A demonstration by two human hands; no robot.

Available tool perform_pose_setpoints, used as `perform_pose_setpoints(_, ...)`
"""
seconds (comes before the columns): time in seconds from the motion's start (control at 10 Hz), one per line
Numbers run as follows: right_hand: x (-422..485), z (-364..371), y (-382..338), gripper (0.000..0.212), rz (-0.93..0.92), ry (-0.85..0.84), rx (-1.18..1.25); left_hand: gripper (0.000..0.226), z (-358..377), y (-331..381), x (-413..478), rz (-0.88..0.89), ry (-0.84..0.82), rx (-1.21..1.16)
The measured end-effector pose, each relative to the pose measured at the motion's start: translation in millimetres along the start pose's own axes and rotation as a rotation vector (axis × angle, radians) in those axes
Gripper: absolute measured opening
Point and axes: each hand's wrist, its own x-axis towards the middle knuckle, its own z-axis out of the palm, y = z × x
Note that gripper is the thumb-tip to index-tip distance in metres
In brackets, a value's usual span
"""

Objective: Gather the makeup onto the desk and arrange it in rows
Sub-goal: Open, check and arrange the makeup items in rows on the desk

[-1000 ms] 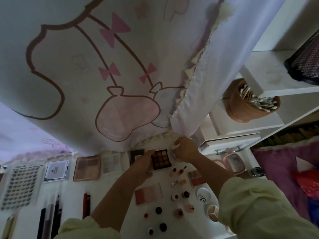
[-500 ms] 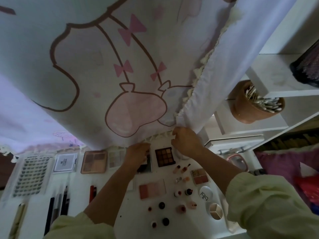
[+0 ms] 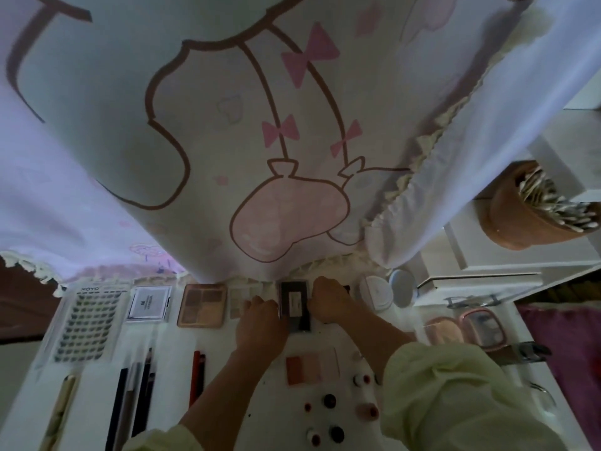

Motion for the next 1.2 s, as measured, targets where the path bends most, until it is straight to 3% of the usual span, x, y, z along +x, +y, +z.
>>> perform_pose_setpoints(0.3, 10, 5, -2, 0.035, 0.083, -0.025, 0.096, 0.026, -1, 7, 7, -0.025, -0.083, 0.042)
perform_pose_setpoints(0.5, 14, 9, -3, 0.037, 0.127, 0.009, 0.206, 0.022, -7, 15, 22, -0.132, -0.134, -0.042)
perform_pose_setpoints(0.8, 24, 11, 0, 0.039, 0.247, -0.025, 0.416, 0.025, -13, 24, 33, -0.132, -0.157, -0.024)
perform_pose_setpoints(0.9, 26, 11, 2, 0.03, 0.281, 0.005, 0.438, 0.024, -16, 25, 37, -0.15, -0.17, -0.084)
perform_pose_setpoints(1.0, 26, 12, 3, 0.031, 0.408, 0.035, 0.664, 0.024, -17, 25, 39, -0.146, -0.211, -0.104)
perform_pose_setpoints(1.1, 26, 8, 3, 0.044, 0.229, -0.115, 0.368, 0.023, -18, 25, 42, -0.137, -0.268, -0.097)
perform_pose_setpoints(1.2, 24, 4, 6, 0.04, 0.227, -0.081, 0.357, 0.018, -21, 27, 43, -0.131, -0.297, -0.088)
